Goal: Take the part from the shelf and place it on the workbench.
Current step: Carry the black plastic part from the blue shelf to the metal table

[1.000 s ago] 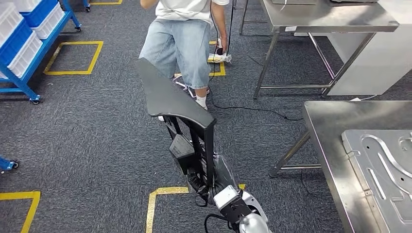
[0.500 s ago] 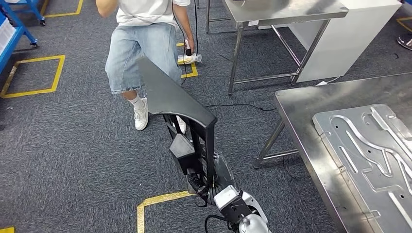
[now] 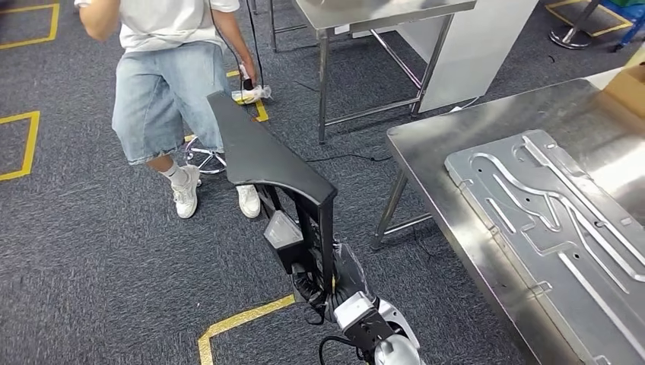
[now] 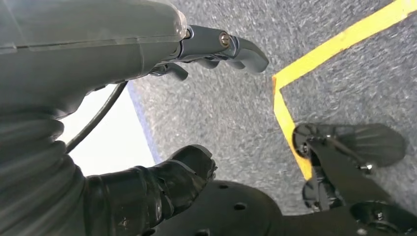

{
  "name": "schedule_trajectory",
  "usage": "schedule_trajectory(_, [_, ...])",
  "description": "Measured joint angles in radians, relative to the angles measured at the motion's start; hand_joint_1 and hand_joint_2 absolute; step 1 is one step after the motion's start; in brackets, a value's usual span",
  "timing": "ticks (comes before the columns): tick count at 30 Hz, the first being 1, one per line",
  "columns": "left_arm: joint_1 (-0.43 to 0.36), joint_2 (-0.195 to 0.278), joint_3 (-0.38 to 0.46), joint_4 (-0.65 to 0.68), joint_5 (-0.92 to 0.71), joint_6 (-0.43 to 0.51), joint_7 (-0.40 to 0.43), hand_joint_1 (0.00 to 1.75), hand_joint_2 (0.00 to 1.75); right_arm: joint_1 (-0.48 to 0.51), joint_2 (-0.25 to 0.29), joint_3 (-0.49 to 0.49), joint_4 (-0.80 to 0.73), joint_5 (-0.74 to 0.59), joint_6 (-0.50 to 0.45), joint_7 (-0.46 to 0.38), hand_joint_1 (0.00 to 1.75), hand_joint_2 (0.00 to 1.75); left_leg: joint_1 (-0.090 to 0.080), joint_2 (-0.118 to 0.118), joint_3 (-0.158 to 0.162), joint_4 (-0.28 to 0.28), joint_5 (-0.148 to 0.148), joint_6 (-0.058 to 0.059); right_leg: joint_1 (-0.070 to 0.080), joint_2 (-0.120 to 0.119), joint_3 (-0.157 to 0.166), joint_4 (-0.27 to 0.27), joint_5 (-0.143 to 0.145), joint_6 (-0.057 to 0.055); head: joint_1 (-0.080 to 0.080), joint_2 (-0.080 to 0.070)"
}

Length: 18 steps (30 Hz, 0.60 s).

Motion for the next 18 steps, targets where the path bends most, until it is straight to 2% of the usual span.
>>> schedule_trajectory(1, [-0.001, 0.000, 0.000, 0.000, 0.000, 0.000, 0.000, 0.00, 1.75, 0.001, 0.000, 0.000, 0.000, 0.000, 0.000, 0.000, 1.75, 1.75, 0.001, 0.002, 0.003, 0.000, -0.003, -0.005, -0.004, 0.011, 0.004, -0.006, 0.003, -0.004, 0.000, 0.000])
schedule_trajectory(3, [-0.002, 0.000, 0.000, 0.000, 0.000, -0.001, 0.000, 0.00, 1.75, 0.001, 0.001, 0.000, -0.002, 0.000, 0.000, 0.001, 1.75, 1.75, 0.002, -0.031, -0.007, 0.036, -0.032, -0.013, -0.014, 0.031, 0.015, -0.021, 0.011, -0.014, -0.001, 0.000])
schedule_trajectory(5, [-0.001, 0.001, -0.001, 0.000, 0.000, -0.002, 0.000, 0.00, 1.75, -0.001, 0.002, 0.000, -0.002, 0.000, 0.001, 0.001, 1.75, 1.75, 0.004, -0.078, -0.060, 0.151, -0.094, -0.018, -0.019, 0.049, 0.020, -0.027, 0.014, -0.021, -0.002, 0.000])
schedule_trajectory(6, [0.000, 0.001, -0.001, 0.000, 0.000, -0.002, 0.000, 0.00, 1.75, -0.001, 0.002, 0.000, -0.002, 0.000, 0.001, 0.001, 1.75, 1.75, 0.004, -0.088, -0.095, 0.219, -0.122, -0.020, -0.019, 0.059, 0.019, -0.026, 0.014, -0.023, -0.003, 0.000])
schedule_trajectory(7, [0.000, 0.001, -0.001, 0.000, 0.000, -0.002, 0.000, 0.00, 1.75, 0.000, 0.002, 0.000, -0.002, 0.000, 0.001, 0.001, 1.75, 1.75, 0.005, -0.092, -0.122, 0.267, -0.133, -0.022, -0.019, 0.071, 0.019, -0.024, 0.013, -0.023, -0.003, 0.000])
schedule_trajectory(8, [0.000, 0.001, -0.001, 0.000, 0.000, -0.002, 0.000, 0.00, 1.75, 0.000, 0.002, 0.000, -0.002, 0.000, 0.001, 0.001, 1.75, 1.75, 0.006, -0.093, -0.134, 0.281, -0.123, -0.024, -0.019, 0.084, 0.020, -0.022, 0.012, -0.023, -0.003, 0.000])
schedule_trajectory(9, [0.001, 0.002, -0.001, 0.000, 0.000, -0.002, 0.001, 0.00, 1.75, 0.001, 0.002, 0.000, -0.002, 0.000, 0.001, 0.001, 1.75, 1.75, 0.007, -0.095, -0.126, 0.254, -0.091, -0.026, -0.020, 0.098, 0.020, -0.018, 0.010, -0.021, -0.003, 0.000])
schedule_trajectory(10, [0.002, 0.002, -0.002, 0.000, 0.000, -0.002, 0.001, 0.00, 1.75, 0.000, 0.002, 0.000, -0.002, 0.000, 0.001, 0.001, 1.75, 1.75, 0.010, -0.104, -0.103, 0.192, -0.047, -0.027, -0.022, 0.112, 0.020, -0.011, 0.006, -0.018, -0.003, 0.000])
schedule_trajectory(11, [0.003, 0.002, -0.002, 0.000, 0.000, -0.002, 0.001, 0.00, 1.75, 0.000, 0.002, 0.000, -0.002, 0.000, 0.001, 0.002, 1.75, 1.75, 0.014, -0.126, -0.076, 0.126, -0.014, -0.028, -0.023, 0.125, 0.018, -0.003, 0.000, -0.013, -0.002, 0.000])
schedule_trajectory(12, [0.003, 0.003, -0.002, 0.000, 0.000, -0.002, 0.001, 0.00, 1.75, 0.000, 0.002, 0.000, -0.002, 0.000, 0.001, 0.002, 1.75, 1.75, 0.017, -0.148, -0.054, 0.070, 0.008, -0.026, -0.023, 0.135, 0.013, 0.008, -0.005, -0.007, -0.002, 0.000])
schedule_trajectory(13, [0.003, 0.003, -0.002, 0.000, 0.000, -0.002, 0.001, 0.00, 1.75, -0.001, 0.002, 0.000, -0.002, 0.000, 0.001, 0.002, 1.75, 1.75, 0.019, -0.167, -0.041, 0.037, 0.015, -0.023, -0.023, 0.143, 0.006, 0.015, -0.007, 0.000, -0.002, 0.000])
schedule_trajectory(14, [0.002, 0.003, -0.002, 0.000, 0.000, -0.002, 0.001, 0.00, 1.75, -0.001, 0.002, 0.000, -0.002, 0.000, 0.001, 0.003, 1.75, 1.75, 0.018, -0.176, -0.038, 0.029, 0.010, -0.019, -0.023, 0.151, 0.001, 0.019, -0.008, 0.006, -0.002, 0.000])
schedule_trajectory(16, [-0.002, 0.003, -0.003, 0.000, 0.000, -0.002, 0.002, 0.00, 1.75, -0.001, 0.002, 0.000, -0.002, 0.000, 0.001, 0.003, 1.75, 1.75, 0.016, -0.159, -0.036, 0.024, 0.013, -0.005, -0.026, 0.162, -0.005, 0.018, -0.005, 0.017, -0.003, 0.000])
schedule_trajectory(18, [-0.002, 0.002, -0.003, 0.000, 0.000, -0.003, 0.002, 0.00, 1.75, -0.002, 0.002, 0.001, -0.002, 0.001, 0.001, 0.004, 1.75, 1.75, 0.017, -0.136, -0.031, 0.016, 0.017, 0.010, -0.025, 0.125, -0.019, 0.046, -0.022, 0.028, 0.000, 0.000])
